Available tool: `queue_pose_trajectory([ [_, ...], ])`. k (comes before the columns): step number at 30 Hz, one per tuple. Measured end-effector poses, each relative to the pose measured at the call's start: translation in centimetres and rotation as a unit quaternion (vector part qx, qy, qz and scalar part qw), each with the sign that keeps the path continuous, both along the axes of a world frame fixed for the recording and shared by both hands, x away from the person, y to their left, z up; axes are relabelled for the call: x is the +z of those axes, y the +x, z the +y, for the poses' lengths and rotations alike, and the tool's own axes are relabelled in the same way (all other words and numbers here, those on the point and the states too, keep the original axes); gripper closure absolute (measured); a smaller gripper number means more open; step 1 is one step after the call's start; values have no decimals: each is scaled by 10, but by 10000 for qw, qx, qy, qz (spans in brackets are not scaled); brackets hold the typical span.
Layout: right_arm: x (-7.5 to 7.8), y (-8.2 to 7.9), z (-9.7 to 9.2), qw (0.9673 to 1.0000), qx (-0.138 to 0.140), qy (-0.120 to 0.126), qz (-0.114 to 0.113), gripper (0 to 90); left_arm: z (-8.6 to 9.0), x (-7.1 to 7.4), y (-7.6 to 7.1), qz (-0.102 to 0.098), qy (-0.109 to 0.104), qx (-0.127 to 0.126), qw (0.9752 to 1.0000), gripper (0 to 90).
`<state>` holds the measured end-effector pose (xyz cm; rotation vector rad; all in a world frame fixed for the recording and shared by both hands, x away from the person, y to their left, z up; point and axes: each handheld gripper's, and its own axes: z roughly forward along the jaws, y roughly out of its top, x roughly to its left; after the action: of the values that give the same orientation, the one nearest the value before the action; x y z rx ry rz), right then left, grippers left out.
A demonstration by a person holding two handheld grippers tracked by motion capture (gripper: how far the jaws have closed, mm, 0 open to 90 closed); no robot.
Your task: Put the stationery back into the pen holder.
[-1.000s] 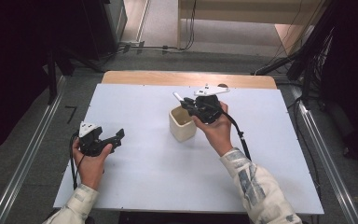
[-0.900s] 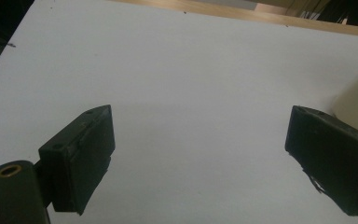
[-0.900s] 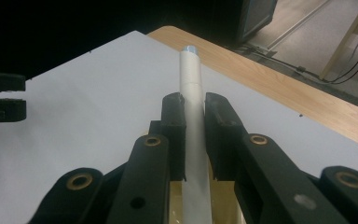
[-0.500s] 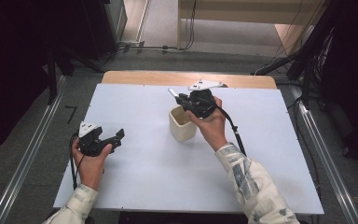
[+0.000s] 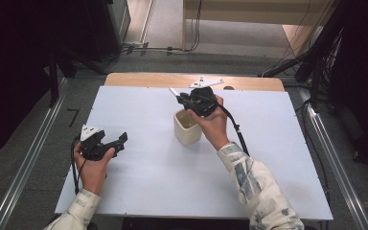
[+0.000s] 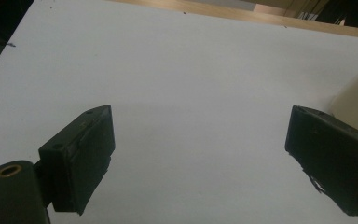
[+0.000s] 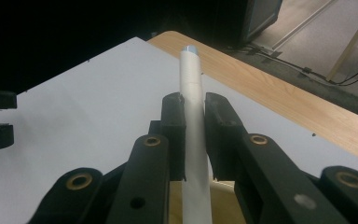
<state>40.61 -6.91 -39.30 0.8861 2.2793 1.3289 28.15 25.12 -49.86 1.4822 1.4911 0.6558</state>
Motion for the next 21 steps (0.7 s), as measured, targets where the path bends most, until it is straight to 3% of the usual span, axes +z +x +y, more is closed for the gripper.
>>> queue_pose_trajectory([
  [21, -1, 7, 0, 9999, -73, 66, 48, 763, 0, 0, 0, 3, -7, -2, 10000, 91],
])
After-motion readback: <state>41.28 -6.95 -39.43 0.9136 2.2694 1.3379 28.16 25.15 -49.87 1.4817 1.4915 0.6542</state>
